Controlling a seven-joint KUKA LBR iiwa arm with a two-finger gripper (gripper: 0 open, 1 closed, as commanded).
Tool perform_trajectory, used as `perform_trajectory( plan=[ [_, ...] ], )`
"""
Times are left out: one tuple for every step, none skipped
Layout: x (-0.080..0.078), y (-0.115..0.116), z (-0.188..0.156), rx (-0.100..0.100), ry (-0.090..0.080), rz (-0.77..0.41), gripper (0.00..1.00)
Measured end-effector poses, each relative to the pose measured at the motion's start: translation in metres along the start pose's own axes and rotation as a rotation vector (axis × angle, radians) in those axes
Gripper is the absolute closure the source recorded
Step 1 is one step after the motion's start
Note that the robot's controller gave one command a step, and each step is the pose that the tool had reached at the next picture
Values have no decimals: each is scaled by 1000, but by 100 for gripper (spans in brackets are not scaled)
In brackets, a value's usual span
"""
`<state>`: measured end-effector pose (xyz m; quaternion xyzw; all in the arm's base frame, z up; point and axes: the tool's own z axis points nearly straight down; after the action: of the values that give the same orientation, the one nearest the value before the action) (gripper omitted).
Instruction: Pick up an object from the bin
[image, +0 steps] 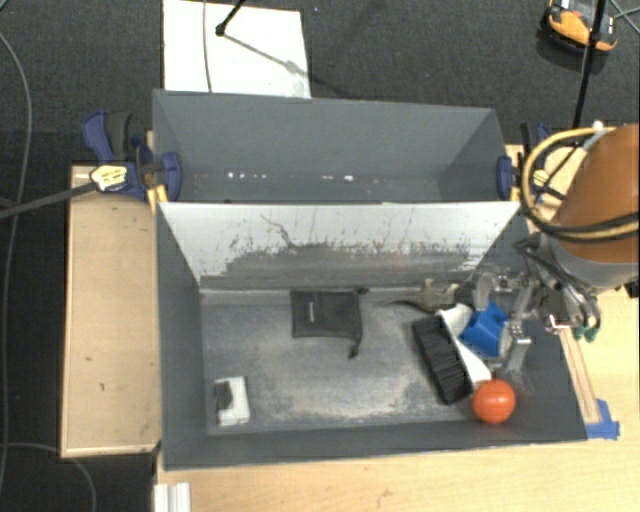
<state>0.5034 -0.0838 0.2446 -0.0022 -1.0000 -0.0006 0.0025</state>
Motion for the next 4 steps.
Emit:
perform_trajectory(
  plan=[
    [-1, 0, -4, 2, -8, -3, 0],
    [7, -14, 55, 1, -10, 84, 0],
    [-42, -43, 75, -1, -11, 419, 0],
    [-12, -44, 84, -1, -12, 532, 0]
  ],
)
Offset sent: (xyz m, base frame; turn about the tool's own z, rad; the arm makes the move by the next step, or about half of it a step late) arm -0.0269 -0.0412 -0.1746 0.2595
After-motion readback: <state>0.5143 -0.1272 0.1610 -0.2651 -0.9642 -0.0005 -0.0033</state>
